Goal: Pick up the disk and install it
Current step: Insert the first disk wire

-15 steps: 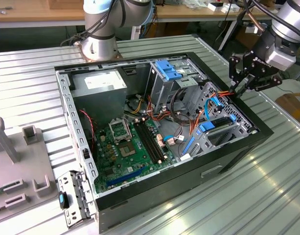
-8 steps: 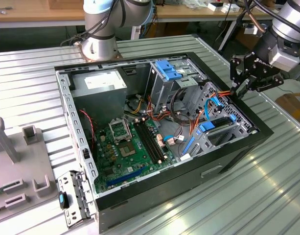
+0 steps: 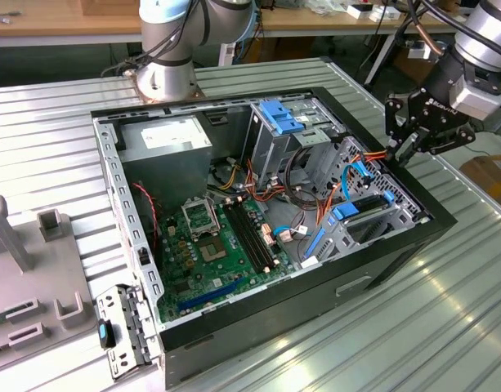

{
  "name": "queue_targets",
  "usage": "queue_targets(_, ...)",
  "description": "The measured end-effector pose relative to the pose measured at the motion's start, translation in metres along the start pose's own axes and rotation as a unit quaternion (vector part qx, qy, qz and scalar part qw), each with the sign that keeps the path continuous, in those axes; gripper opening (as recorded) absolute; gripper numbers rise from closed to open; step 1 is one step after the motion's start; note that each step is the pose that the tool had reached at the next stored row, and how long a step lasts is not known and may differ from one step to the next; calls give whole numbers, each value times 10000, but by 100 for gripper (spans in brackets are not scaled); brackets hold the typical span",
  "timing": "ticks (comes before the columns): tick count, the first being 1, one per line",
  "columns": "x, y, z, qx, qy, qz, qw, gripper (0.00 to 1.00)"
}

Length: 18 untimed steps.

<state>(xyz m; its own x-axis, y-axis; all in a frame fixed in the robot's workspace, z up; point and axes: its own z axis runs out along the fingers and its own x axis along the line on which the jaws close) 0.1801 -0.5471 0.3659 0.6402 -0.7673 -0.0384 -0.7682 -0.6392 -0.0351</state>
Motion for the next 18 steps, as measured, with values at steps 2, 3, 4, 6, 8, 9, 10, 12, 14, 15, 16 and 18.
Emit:
queue_targets(2, -8, 8, 0, -1, 0, -19, 10000, 29)
queue_targets(3, -14, 15, 1, -2, -1, -41, 10000, 29)
queue_targets(4, -18, 12, 0, -3, -1, -56, 10000, 29)
queue_targets(6, -36, -12, 3, -3, -2, -72, 10000, 29)
queue_targets(8, -49, -29, 4, -3, -3, -85, 10000, 29)
queue_targets(9, -49, -31, 5, -3, -3, -91, 10000, 29)
queue_targets(10, -49, -32, 4, -4, -3, -92, 10000, 29)
queue_targets(12, -49, -32, 4, -4, -3, -93, 10000, 29)
queue_targets(14, -49, -31, 4, -4, -3, -93, 10000, 28)
queue_targets(15, -49, -31, 4, -4, -3, -93, 10000, 28)
queue_targets(16, -49, -31, 4, -4, -3, -93, 10000, 21)
queue_targets(18, -49, -32, 4, -4, -3, -94, 10000, 21)
